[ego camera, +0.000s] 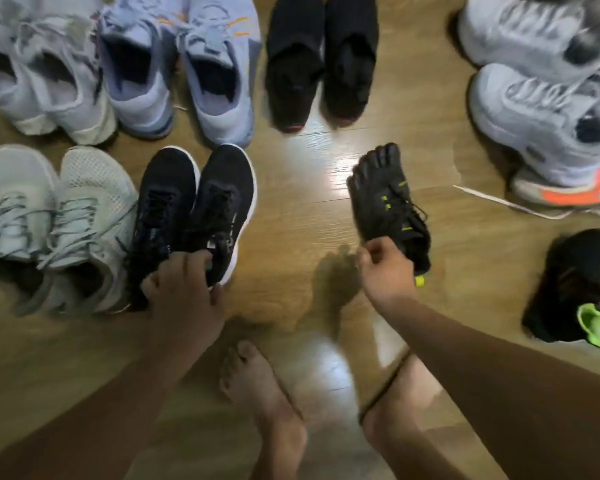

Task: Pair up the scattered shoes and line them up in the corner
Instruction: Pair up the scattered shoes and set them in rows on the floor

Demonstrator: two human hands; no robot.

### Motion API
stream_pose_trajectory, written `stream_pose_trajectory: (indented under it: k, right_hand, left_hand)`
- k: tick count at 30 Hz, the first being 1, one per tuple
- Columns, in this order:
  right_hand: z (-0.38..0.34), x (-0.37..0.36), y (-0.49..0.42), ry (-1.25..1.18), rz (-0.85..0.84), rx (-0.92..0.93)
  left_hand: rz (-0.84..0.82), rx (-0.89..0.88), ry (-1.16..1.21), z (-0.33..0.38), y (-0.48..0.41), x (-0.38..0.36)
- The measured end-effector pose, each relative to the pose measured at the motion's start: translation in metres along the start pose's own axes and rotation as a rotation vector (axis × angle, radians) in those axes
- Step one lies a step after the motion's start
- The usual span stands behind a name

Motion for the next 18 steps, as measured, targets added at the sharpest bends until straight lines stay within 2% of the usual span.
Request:
stream_pose_trajectory:
  k: [1, 3, 5, 7, 10, 13, 15, 16, 18]
  right_hand:
    - [0.024, 0.022, -0.007, 0.028, 0.053, -0.068]
    - [0.061, 0.056, -0.016, 0.148, 0.013, -0.122]
    - [0.086, 0.076, -0.023, 0.219, -0.089, -0.080]
    - [0.100, 0.087, -0.028, 0.191, -0.146, -0.029]
    - [0.120, 0.106, -0.035, 0.149, -0.110, -0.004]
    - [0.158, 0.152, -0.049, 0.145, 0.067, -0.075]
    - [0.196, 0.194, -0.056, 0.289, 0.195, -0.157]
    - [0.216, 0.215, -0.056, 0.396, 0.202, -0.204]
    - [0.258, 0.250, -0.051, 0.499, 0.075, -0.322]
  left_hand:
    - [-0.032, -0.086, 0.007, 0.025, 0.002, -0.006]
    - [-0.106, -0.207, 0.047, 0.074, 0.003, -0.012]
    - [-0.213, -0.294, 0.098, 0.129, 0.005, -0.018]
    - [-0.301, -0.375, 0.140, 0.180, 0.012, -0.027]
    - [-0.443, -0.509, 0.124, 0.242, 0.025, -0.047]
    - [-0.637, -0.444, -0.054, 0.287, 0.028, -0.066]
    - [-0.716, -0.327, -0.147, 0.308, 0.023, -0.076]
    - [-0.745, -0.260, -0.158, 0.317, 0.021, -0.078]
    - [-0.740, -0.158, -0.147, 0.332, 0.021, -0.086]
Point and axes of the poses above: each hand's wrist, its own y-axis away from the middle knuckle, its own x-axis out of the back of the hand, z = x × y, the point moved 1 cm from there along -y, towards the middle knuckle, and after that the axes turned 9 degrees about x, right-handed, at the moved point
